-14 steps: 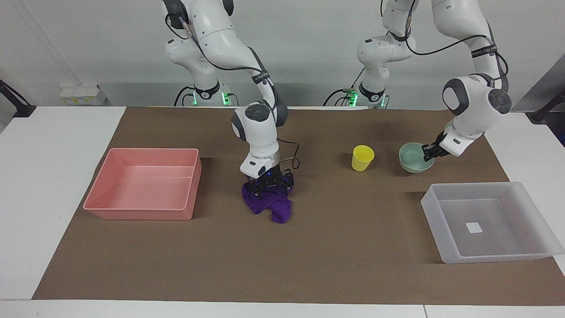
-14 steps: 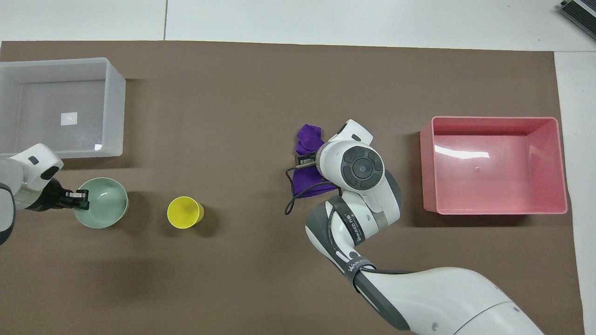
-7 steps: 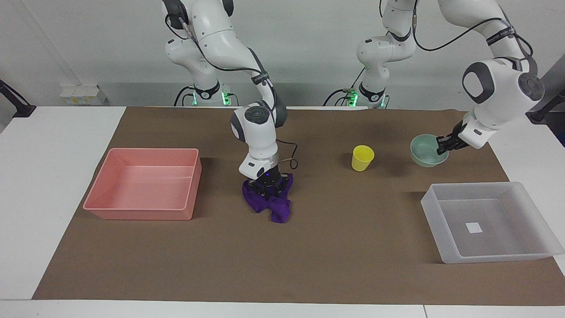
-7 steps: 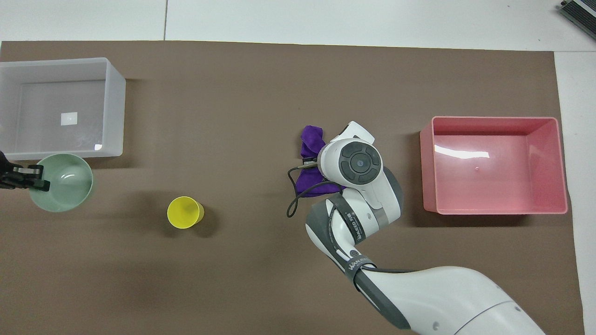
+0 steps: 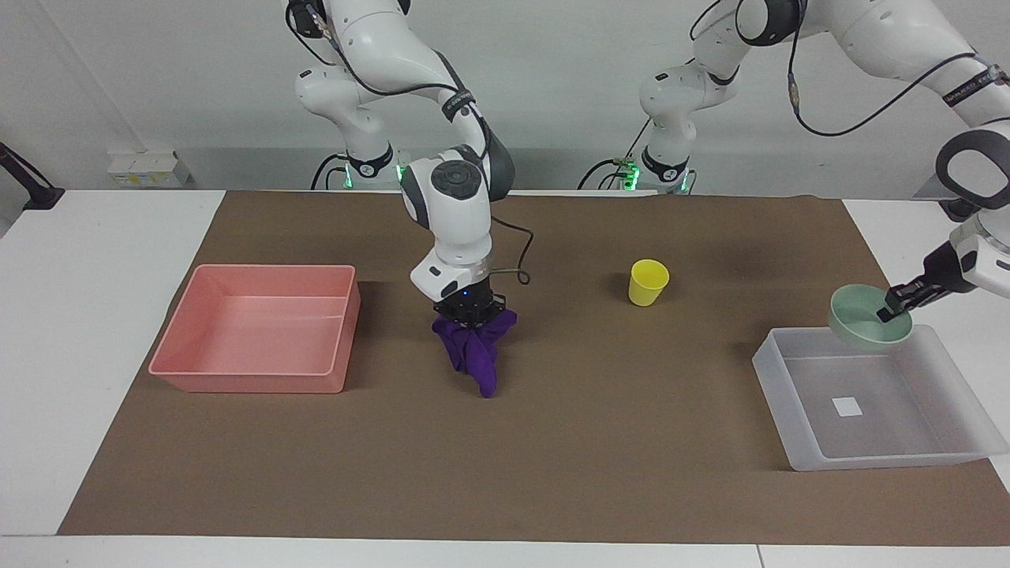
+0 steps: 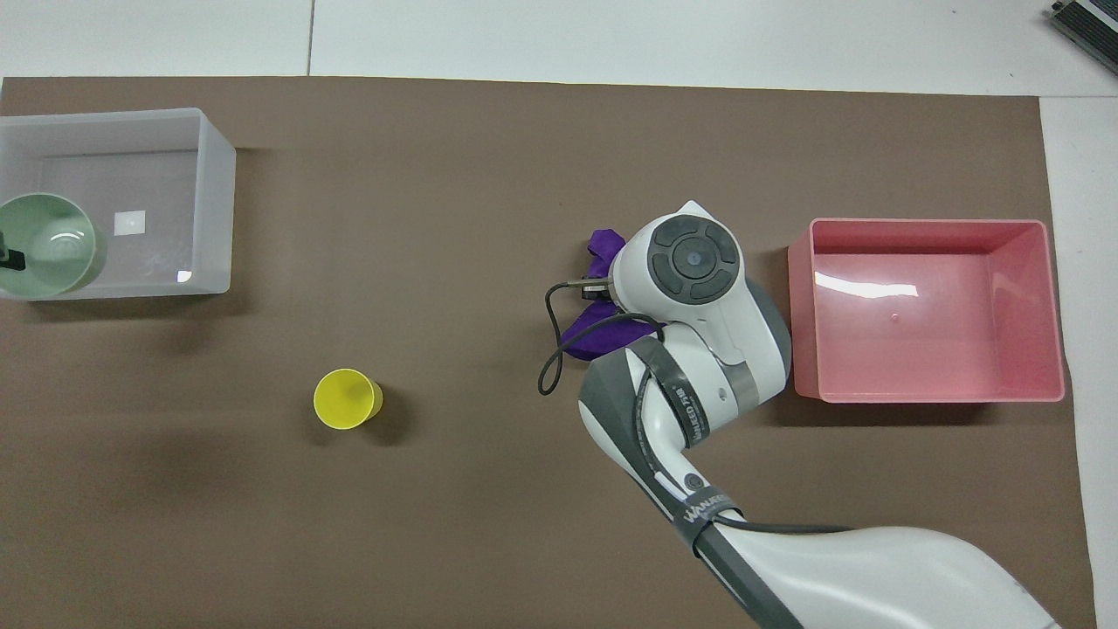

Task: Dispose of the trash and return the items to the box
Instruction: 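Carry the cloth into the pink box while the left gripper lifts the bowl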

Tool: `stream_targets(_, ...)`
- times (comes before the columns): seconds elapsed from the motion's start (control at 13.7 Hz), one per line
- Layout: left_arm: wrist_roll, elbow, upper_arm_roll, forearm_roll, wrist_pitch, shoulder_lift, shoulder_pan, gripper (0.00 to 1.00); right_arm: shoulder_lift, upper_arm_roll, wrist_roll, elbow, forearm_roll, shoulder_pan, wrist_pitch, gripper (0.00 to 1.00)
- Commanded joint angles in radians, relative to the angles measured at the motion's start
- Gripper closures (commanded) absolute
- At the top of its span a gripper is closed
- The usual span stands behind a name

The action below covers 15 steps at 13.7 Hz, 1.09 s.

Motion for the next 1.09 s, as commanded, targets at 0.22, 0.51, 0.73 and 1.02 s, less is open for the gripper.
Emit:
stream_targets(0.22, 0.002, 0.057, -0.005, -0.016, 0.165, 0.171, -0.002, 1.00, -0.154, 0.005, 0.117, 0.061, -0.014, -0.046, -0.246, 1.00)
stream_targets(0.51, 0.004, 0.043, -0.007, -0.008, 0.207, 0.204, -0.022, 0.85, -0.295, 0.007, 0.096, 0.077, -0.046, -0.142, -0.344, 1.00)
stream_targets(0.73, 0.004, 0.055, -0.013, -0.010, 0.208, 0.182, -0.025, 0.00, -0.378, 0.005, -0.008, 0.078, -0.053, -0.244, -0.409, 1.00)
stream_targets(1.02, -0.010, 0.046, -0.018, -0.017, 0.079, 0.022, -0.039, 0.00, -0.420, 0.008, -0.231, 0.068, -0.053, -0.414, -0.427, 1.00)
